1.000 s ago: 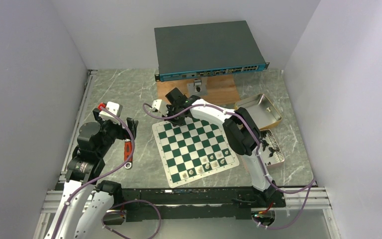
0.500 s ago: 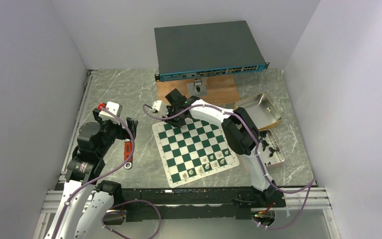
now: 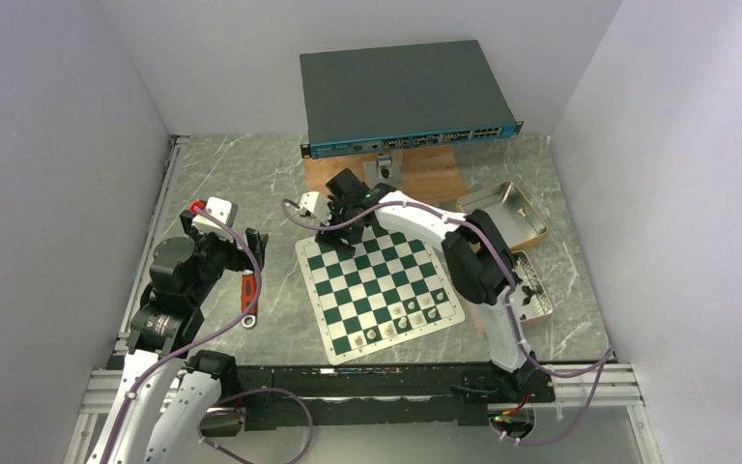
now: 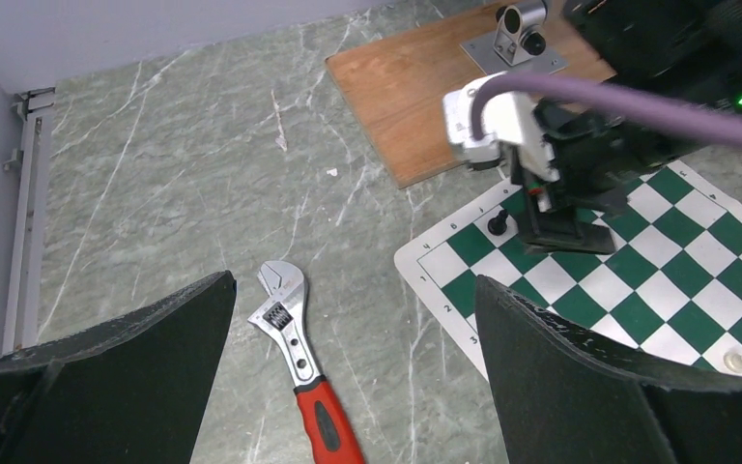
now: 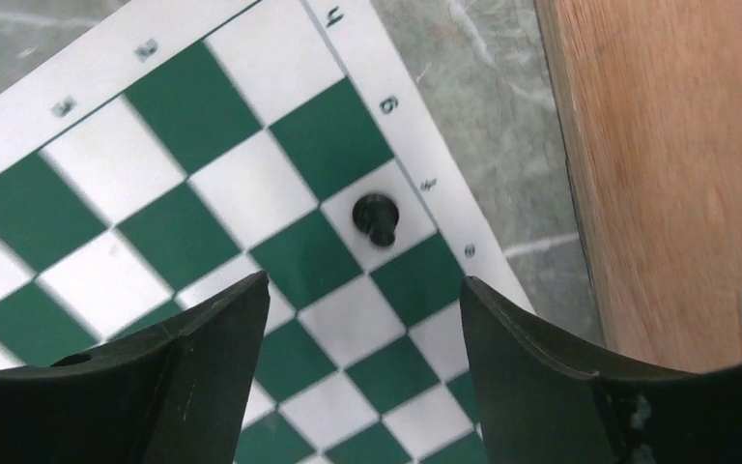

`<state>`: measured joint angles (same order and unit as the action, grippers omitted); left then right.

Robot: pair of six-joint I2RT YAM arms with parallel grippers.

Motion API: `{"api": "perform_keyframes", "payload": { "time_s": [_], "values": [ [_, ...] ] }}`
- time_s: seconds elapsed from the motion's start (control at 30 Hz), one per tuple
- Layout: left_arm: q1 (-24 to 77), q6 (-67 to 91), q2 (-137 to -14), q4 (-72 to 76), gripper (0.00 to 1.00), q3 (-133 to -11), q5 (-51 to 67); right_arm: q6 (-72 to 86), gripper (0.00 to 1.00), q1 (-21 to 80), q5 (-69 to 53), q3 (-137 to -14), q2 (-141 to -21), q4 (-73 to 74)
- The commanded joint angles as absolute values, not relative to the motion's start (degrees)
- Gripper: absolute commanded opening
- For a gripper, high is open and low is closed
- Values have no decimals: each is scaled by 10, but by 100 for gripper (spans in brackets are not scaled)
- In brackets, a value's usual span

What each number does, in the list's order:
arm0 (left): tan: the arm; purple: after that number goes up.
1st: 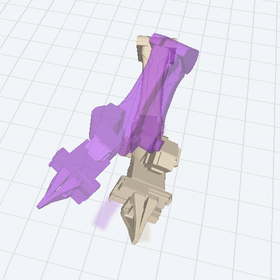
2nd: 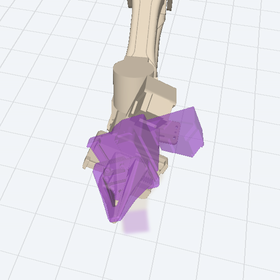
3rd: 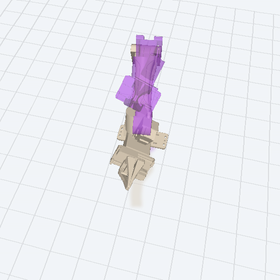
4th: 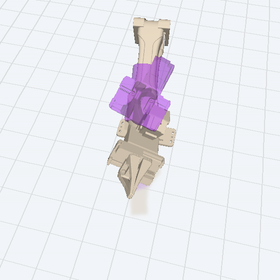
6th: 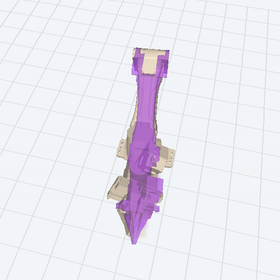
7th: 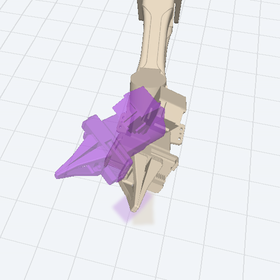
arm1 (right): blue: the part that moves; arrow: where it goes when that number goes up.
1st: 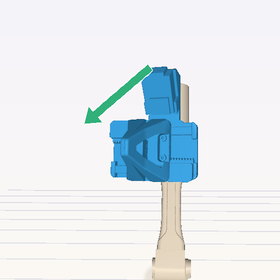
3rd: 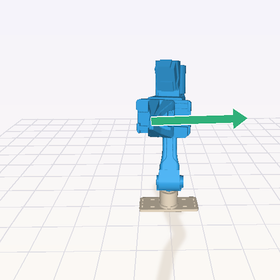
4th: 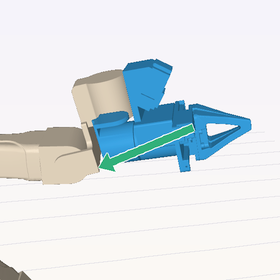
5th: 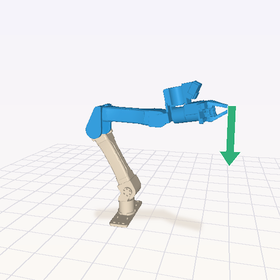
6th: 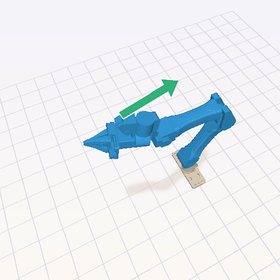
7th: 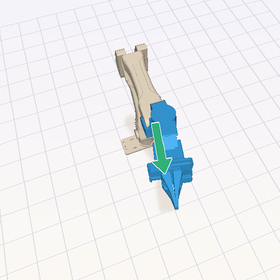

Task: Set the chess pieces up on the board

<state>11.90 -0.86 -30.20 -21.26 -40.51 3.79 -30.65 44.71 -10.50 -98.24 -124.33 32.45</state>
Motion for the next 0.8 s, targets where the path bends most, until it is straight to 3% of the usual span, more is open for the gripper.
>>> {"api": "perform_keyframes", "payload": {
  "time_s": [0.0, 0.27, 0.43, 0.77],
  "values": [
    [116, -10, -295, -191, 99, -404, 53, -328, 76, 445, -131, -949, -1128, 348],
    [116, -7, -293, -180, 99, -398, 82, -437, 79, 438, -229, -830, -965, 454],
    [116, -4, -307, -175, 99, -399, 120, -497, 79, 385, -302, -762, -847, 535],
    [114, -4, -325, -180, 99, -405, 147, -469, 84, 41, -505, -643, -672, 527]
  ]
}}
